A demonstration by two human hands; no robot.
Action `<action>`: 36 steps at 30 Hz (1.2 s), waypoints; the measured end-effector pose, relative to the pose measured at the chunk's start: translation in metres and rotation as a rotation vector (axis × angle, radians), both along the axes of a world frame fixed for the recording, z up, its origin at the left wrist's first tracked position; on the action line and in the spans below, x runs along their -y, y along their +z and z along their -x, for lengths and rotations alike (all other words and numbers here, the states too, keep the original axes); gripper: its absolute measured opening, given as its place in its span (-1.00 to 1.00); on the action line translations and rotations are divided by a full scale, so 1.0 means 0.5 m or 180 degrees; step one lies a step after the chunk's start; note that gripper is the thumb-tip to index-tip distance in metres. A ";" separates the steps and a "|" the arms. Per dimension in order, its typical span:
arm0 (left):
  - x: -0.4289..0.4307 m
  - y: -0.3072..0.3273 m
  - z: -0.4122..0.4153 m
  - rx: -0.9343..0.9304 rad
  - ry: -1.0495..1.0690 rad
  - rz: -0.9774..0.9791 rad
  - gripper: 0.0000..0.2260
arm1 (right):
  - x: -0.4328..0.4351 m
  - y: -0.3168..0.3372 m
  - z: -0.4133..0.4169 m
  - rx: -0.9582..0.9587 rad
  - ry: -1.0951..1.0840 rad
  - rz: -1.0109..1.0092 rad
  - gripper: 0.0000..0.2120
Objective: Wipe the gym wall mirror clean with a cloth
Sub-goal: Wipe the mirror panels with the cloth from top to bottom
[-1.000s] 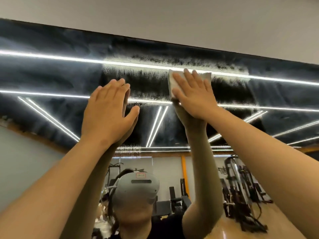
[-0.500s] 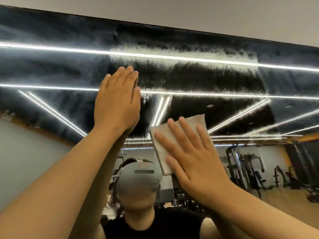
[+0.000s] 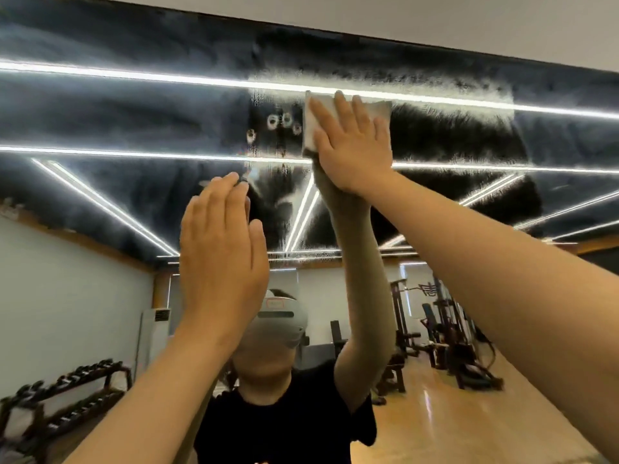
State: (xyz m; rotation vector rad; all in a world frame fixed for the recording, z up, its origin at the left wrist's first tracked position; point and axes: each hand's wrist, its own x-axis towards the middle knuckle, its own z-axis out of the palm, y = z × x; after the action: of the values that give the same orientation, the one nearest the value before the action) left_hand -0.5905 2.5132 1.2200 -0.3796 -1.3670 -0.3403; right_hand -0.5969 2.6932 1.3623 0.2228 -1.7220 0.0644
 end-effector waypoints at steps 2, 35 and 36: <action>-0.004 -0.002 0.002 0.0026 -0.0027 -0.0060 -0.56 | 0.006 -0.019 0.002 0.0007 -0.0007 -0.0076 -0.50; 0.002 -0.016 -0.014 -0.0094 -0.0620 -0.0151 -0.65 | 0.105 -0.249 -0.001 -0.0280 0.0229 -0.0946 -0.47; -0.001 -0.025 -0.018 -0.0103 -0.0598 -0.0148 -0.65 | 0.101 -0.274 0.000 -0.0301 0.0277 -0.0939 -0.48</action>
State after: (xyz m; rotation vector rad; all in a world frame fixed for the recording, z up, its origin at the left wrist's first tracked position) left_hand -0.5814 2.5137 1.2072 -0.4744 -1.2926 -0.5180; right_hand -0.5967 2.6429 1.2251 0.5111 -1.6229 -0.1353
